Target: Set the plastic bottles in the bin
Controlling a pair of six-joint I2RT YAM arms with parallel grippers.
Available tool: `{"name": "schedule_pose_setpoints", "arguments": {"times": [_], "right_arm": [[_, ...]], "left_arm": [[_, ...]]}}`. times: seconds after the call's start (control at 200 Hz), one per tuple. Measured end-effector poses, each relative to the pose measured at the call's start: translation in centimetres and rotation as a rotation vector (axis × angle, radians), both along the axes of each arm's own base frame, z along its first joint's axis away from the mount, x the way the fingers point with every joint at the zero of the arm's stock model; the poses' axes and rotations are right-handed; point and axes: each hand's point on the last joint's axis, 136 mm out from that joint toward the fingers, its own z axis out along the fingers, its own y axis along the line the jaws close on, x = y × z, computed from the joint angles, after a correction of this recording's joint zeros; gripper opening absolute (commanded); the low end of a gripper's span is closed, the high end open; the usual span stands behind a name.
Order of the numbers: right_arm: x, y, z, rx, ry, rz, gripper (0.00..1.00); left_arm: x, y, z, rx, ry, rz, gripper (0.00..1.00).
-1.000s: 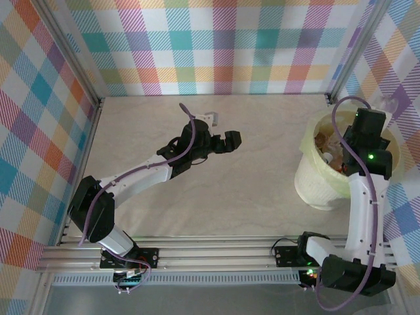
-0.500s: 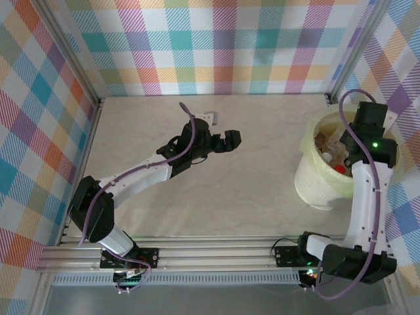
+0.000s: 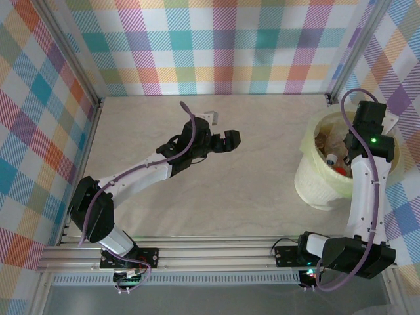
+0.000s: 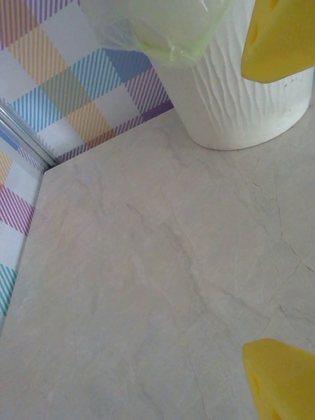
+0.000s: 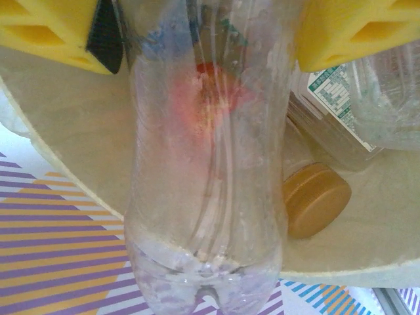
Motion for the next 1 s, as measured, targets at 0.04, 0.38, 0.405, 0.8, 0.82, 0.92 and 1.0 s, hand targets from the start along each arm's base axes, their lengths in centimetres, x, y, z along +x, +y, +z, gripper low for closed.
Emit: {"name": "schedule_pose_setpoints", "arguments": {"times": [0.04,0.38,0.405,0.8,0.82,0.92,1.0], "right_arm": [[-0.2,0.0,0.2,0.005,0.003,-0.002,0.83],[0.3,6.0,8.5,0.100,-0.260,0.270,1.00],[0.4,7.0,9.1,0.109,-0.290,0.315,1.00],[4.5,25.6,9.0,0.406,-0.470,1.101,1.00],[4.9,26.4,8.4,0.417,-0.458,1.125,1.00],[6.7,30.0,3.7,0.486,-0.375,1.226,1.00],[7.5,31.4,-0.5,0.537,-0.309,1.259,1.00]], "left_arm": [[0.1,0.0,0.2,0.001,-0.005,0.001,1.00],[-0.1,4.3,3.3,0.071,-0.101,0.133,1.00],[-0.2,5.0,3.9,0.077,-0.115,0.155,1.00],[-3.5,25.2,6.2,0.381,-0.212,0.784,1.00],[-3.8,26.3,6.0,0.402,-0.209,0.814,1.00],[-5.0,30.7,4.3,0.498,-0.191,0.946,1.00],[-5.8,33.5,2.5,0.573,-0.168,1.036,1.00]]}}
